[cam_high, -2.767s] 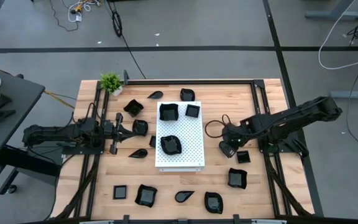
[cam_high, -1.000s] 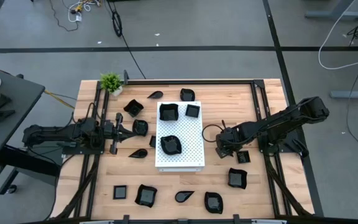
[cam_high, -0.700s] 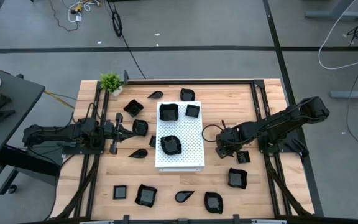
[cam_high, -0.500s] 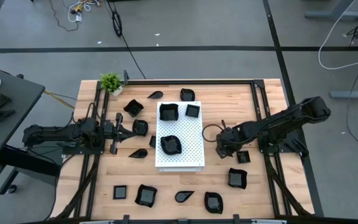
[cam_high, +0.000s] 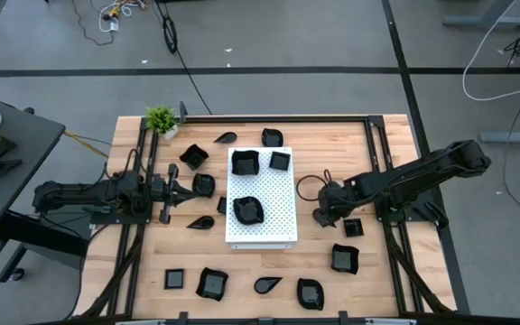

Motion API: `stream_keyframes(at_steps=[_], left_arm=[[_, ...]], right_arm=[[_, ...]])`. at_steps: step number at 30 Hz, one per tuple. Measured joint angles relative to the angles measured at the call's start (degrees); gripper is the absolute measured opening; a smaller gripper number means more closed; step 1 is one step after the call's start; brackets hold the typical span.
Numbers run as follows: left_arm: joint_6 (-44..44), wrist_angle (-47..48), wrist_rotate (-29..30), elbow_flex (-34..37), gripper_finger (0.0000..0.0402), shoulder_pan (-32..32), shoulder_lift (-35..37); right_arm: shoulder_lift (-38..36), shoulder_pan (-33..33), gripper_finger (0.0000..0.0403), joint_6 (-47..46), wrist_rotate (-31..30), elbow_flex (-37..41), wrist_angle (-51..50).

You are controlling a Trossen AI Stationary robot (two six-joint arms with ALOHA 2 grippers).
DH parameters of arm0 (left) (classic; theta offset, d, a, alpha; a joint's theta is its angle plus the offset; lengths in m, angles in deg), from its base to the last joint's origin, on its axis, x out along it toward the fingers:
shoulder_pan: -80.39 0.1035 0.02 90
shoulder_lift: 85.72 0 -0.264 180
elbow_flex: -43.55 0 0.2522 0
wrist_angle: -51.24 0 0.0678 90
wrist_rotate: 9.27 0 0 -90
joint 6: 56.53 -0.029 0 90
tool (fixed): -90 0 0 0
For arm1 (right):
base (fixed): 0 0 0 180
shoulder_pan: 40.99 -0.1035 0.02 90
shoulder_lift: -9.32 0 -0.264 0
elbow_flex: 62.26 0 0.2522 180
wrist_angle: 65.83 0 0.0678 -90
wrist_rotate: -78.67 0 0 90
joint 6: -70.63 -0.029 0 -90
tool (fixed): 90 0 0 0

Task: Pick & Place Mini shaped plates
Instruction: Put the black drop shaped plate on the shelf

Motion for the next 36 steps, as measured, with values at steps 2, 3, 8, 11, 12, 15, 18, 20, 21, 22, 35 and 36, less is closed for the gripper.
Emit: stream_keyframes(at_steps=[2, 3, 8, 11, 12, 15, 18, 20, 21, 22, 35, 36], left_arm=[[0.0, 0.0, 0.0, 0.0, 0.0021, 0.0, 0.0], [0.0, 0.0, 0.0, 0.0, 0.0021, 0.0, 0.0], [0.0, 0.0, 0.0, 0.0, 0.0021, 0.0, 0.0], [0.0, 0.0, 0.0, 0.0, 0.0021, 0.0, 0.0], [0.0, 0.0, 0.0, 0.0, 0.0021, 0.0, 0.0], [0.0, 0.0, 0.0, 0.0, 0.0021, 0.0, 0.0], [0.0, 0.0, 0.0, 0.0, 0.0021, 0.0, 0.0], [0.0, 0.0, 0.0, 0.0, 0.0021, 0.0, 0.0], [0.0, 0.0, 0.0, 0.0, 0.0021, 0.0, 0.0], [0.0, 0.0, 0.0, 0.0, 0.0021, 0.0, 0.0], [0.0, 0.0, 0.0, 0.0, 0.0021, 0.0, 0.0], [0.0, 0.0, 0.0, 0.0, 0.0021, 0.0, 0.0]], right_arm=[[-0.3, 0.0, 0.0036, 0.5, -0.4, 0.0, 0.0], [-0.3, 0.0, 0.0036, 0.8, -0.4, 0.0, 0.0], [-0.3, 0.0, 0.0042, 2.0, -0.4, 0.0, -0.1], [-0.3, 0.0, 0.0063, 2.9, -0.5, 0.0, -0.1], [-0.2, 0.0, 0.0072, 3.0, -0.7, 0.0, -0.1], [0.4, 0.0, 0.0099, 2.9, -1.2, 0.0, -0.1], [1.3, 0.0, 0.0125, 3.0, -1.6, 0.0, -0.1], [1.9, 0.0, 0.0139, 3.0, -1.9, 0.0, 0.0], [2.4, 0.0, 0.0145, 3.1, -1.9, 0.0, 0.0], [2.9, 0.0, 0.0150, 3.2, -1.9, 0.0, 0.1], [6.6, 0.0, 0.0152, 4.5, -1.7, 0.1, 1.4], [6.7, 0.0, 0.0148, 4.5, -1.7, 0.1, 1.4]])
